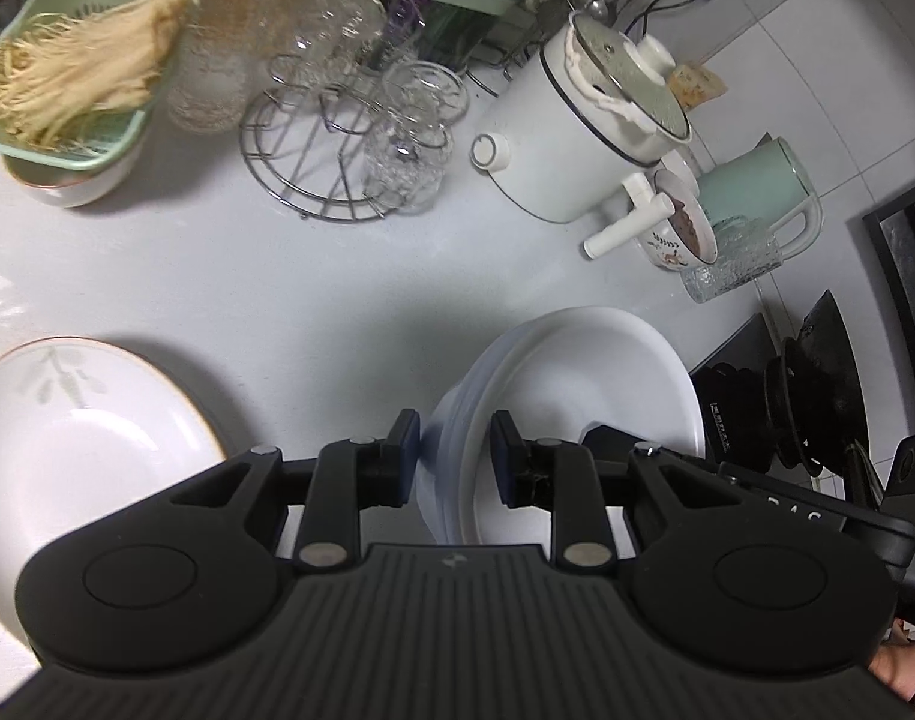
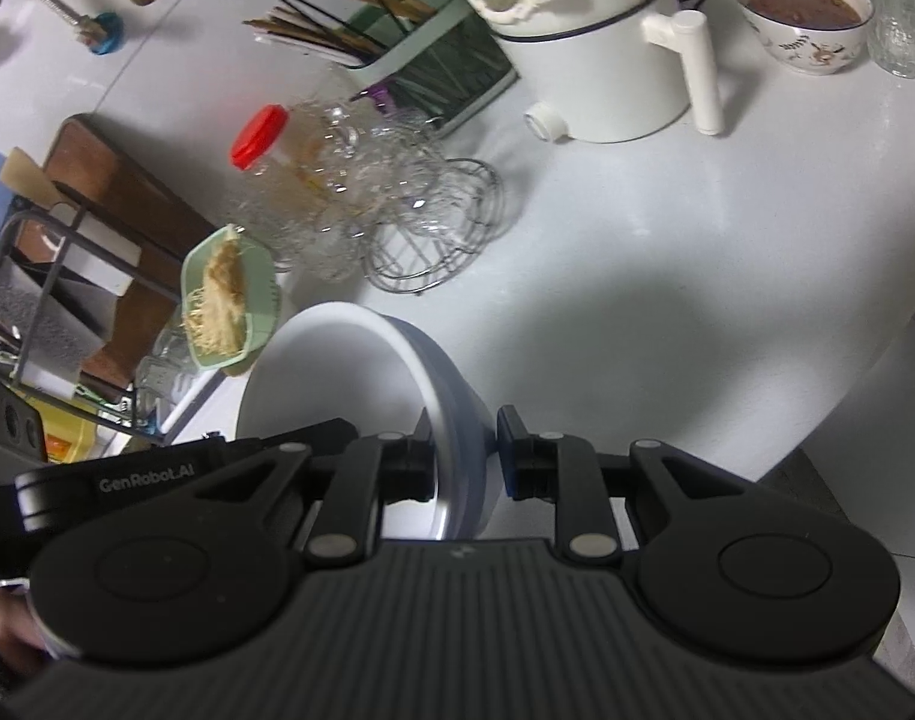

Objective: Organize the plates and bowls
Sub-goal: 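Lift the nested bowl stack with both grippers and carry it to the plates, then lower the bowl stack onto the plate stack and open both grippers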

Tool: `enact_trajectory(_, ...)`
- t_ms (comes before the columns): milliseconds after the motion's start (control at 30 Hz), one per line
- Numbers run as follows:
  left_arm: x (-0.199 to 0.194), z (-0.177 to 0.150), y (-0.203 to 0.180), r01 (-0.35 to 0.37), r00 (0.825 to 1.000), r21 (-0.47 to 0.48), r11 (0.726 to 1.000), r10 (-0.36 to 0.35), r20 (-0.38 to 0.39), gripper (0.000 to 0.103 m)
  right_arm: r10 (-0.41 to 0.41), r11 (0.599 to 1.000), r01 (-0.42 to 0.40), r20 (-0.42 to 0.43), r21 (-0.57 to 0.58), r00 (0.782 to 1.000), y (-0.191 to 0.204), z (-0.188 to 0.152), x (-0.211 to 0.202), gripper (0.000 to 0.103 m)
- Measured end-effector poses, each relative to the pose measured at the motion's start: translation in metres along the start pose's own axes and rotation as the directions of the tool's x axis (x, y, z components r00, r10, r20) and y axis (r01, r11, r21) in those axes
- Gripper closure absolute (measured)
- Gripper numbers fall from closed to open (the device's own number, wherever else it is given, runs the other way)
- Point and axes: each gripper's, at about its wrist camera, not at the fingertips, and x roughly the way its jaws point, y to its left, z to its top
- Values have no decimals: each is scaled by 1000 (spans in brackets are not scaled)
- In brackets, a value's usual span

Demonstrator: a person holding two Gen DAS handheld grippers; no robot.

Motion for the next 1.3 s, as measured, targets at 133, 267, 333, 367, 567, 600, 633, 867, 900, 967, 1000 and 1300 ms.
enact_trajectory(133, -11, -2, 18, -2, 1000, -45, 999, 2, -4, 74, 19, 1000, -19, 0, -15, 1000, 14, -6, 4, 78)
enact_trajectory(267, -23, -2, 28, -1, 1000, -55, 998, 2, 14, 74, 39, 999, -38, 26, -24, 999, 27, -9, 5, 77)
enact_trajectory(333, -30, -3, 33, -9, 1000, -57, 998, 11, 29, 74, 48, 999, -47, 26, -26, 998, 35, -10, 7, 77)
enact_trajectory(367, -34, -4, 37, -11, 999, -60, 998, 13, 36, 74, 52, 998, -51, 25, -26, 998, 38, -12, 9, 77)
enact_trajectory(567, -56, -11, 66, -26, 998, -100, 995, 31, 49, 74, 75, 997, -74, 21, -33, 997, 64, -23, 21, 77)
enact_trajectory(600, -60, -12, 71, -30, 998, -104, 994, 35, 54, 74, 80, 996, -79, 18, -37, 997, 69, -25, 23, 77)
enact_trajectory(633, -65, -14, 76, -30, 998, -111, 993, 37, 58, 74, 84, 996, -84, 14, -43, 996, 74, -26, 25, 76)
enact_trajectory(867, -86, -14, 107, -39, 996, -180, 983, 53, 71, 73, 101, 990, -101, -7, -97, 995, 110, -29, 40, 76)
enact_trajectory(900, -87, -13, 110, -43, 996, -185, 982, 57, 69, 73, 102, 990, -103, -15, -97, 995, 113, -29, 43, 76)
enact_trajectory(967, -89, -13, 118, -55, 996, -199, 978, 69, 64, 74, 106, 990, -109, -33, -95, 994, 119, -29, 49, 76)
enact_trajectory(1000, -88, -14, 122, -63, 995, -205, 977, 77, 62, 74, 107, 990, -110, -43, -92, 993, 121, -29, 54, 77)
enact_trajectory(1300, -63, -26, 160, -93, 995, -297, 950, 102, 16, 73, 68, 992, -82, -138, -97, 988, 128, -37, 99, 77)
